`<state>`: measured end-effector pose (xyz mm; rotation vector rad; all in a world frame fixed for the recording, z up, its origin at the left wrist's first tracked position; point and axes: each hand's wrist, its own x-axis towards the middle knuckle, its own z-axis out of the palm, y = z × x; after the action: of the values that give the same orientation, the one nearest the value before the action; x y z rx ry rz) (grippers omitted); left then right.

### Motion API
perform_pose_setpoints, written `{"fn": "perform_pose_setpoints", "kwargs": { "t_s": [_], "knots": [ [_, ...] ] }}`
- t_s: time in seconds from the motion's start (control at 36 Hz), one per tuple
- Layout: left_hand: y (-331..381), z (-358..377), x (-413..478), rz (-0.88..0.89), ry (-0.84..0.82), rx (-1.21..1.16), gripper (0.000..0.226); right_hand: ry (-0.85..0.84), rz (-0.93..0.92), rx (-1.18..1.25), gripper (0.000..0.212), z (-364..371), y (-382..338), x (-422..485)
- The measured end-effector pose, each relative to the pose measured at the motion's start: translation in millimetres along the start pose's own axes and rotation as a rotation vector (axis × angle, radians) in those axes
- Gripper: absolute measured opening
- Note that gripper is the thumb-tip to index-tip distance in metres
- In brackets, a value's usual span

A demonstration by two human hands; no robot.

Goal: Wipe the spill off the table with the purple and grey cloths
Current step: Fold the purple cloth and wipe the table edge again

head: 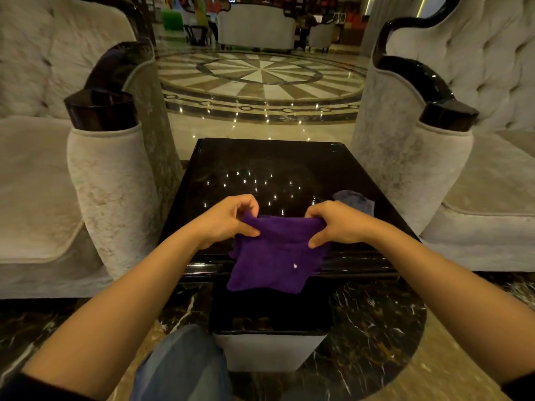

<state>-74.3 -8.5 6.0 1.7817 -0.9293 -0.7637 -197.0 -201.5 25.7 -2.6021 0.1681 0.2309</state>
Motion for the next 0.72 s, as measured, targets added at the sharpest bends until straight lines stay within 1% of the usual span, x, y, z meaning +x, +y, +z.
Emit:
{"fn": "perform_pose_setpoints", "kwargs": {
  "t_s": [0.06, 0.11, 0.22, 0.25, 0.31, 0.33, 0.42, 0.5, 0.58, 0.67, 0.72],
  "knots": [
    [2, -2, -3, 0.022, 0.036, 0.006, 0.034, 0.052, -0.013, 0.018, 0.021, -6, 0, -6],
    [7, -3, -6, 0.056, 0.079, 0.008, 0.036, 0.121, -0.033, 0.062, 0.024, -14, 0, -13],
    [9, -4, -7, 0.136, 0.162, 0.038, 0.04, 0.314, -0.078, 0.169, 0.023, -11, 0, -21],
    [9, -2, -7, 0.128, 0.158, 0.077, 0.039, 0.323, -0.077, 0.154, 0.021, -6, 1, -21],
    [4, 5, -7, 0.082, 0.116, 0.178, 0.037, 0.269, -0.071, 0.096, 0.02, 7, 5, -22],
    [0, 7, -6, 0.063, 0.11, 0.21, 0.037, 0.269, -0.067, 0.098, 0.019, 13, 8, -21],
    [-7, 12, -5, 0.045, 0.152, 0.222, 0.036, 0.408, -0.064, 0.154, 0.016, 24, 14, -23],
    [-13, 21, -6, 0.052, 0.147, 0.333, 0.037, 0.319, -0.061, 0.083, 0.016, 36, 17, -24],
    [-16, 27, -7, 0.075, 0.157, 0.318, 0.037, 0.343, -0.044, 0.114, 0.015, 41, 21, -27],
    [-24, 30, -8, 0.095, 0.173, 0.341, 0.039, 0.297, -0.024, 0.074, 0.016, 47, 22, -29],
    [-25, 32, -8, 0.111, 0.197, 0.346, 0.04, 0.352, -0.027, 0.115, 0.015, 51, 23, -29]
  ]
}}
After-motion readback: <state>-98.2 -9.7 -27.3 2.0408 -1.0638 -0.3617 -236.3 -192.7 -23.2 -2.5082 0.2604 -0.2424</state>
